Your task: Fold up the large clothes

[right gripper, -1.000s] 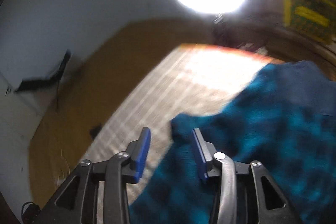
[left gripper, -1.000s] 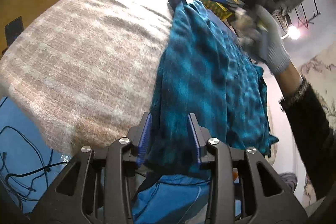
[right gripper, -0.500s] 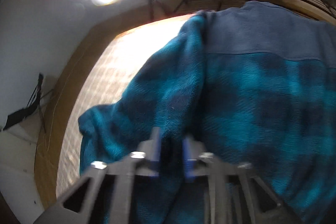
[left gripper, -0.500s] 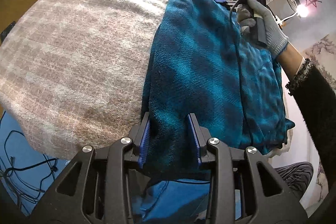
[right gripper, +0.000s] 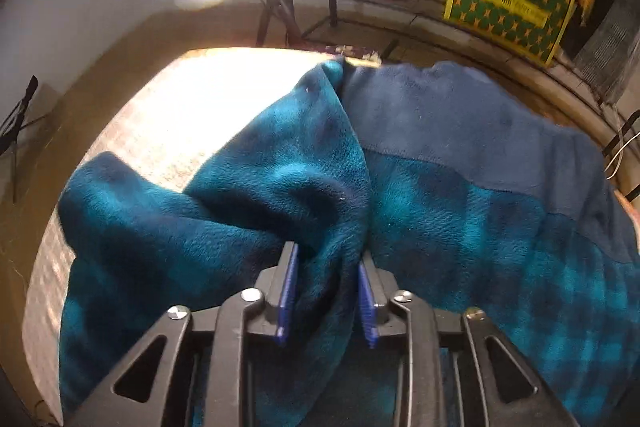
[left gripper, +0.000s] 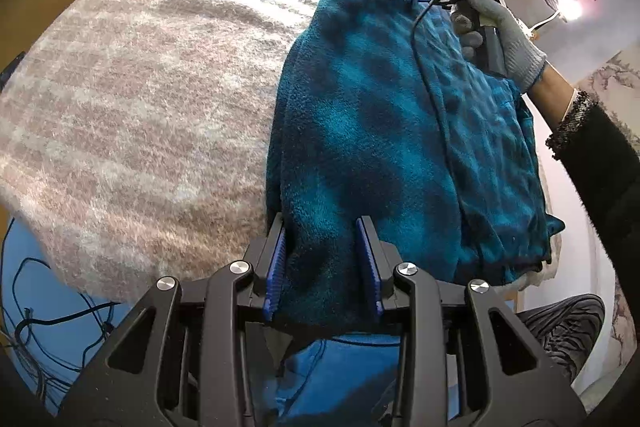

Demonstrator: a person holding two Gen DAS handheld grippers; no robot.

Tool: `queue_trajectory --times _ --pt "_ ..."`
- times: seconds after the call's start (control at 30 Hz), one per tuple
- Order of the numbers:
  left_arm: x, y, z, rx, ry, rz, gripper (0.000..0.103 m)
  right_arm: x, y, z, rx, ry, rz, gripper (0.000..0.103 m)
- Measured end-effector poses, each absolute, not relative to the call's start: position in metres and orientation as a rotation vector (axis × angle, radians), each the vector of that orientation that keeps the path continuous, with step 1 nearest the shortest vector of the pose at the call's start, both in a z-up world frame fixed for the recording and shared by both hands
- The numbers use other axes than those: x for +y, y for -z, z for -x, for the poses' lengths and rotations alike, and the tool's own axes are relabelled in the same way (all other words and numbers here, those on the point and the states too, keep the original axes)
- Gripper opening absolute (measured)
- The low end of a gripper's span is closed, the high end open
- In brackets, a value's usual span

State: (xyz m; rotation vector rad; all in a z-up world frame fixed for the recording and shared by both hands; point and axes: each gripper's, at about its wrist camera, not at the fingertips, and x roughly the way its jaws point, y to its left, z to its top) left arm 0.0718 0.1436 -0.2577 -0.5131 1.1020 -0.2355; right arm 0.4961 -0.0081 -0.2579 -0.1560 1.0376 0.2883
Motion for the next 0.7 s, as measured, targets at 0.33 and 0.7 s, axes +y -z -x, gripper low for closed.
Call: queue_trajectory --times 0.33,0.7 --pt "0.178 0.248 -0.066 1.009 0.194 0.678 0.043 -0.033 0.177 -0.397 0.963 -0.537 -0.037 0.04" --pt "0.15 0.255 -0.084 1.065 0.266 0.654 0.007 -0.027 0.178 -0.322 1.001 -0.595 -0.088 0.041"
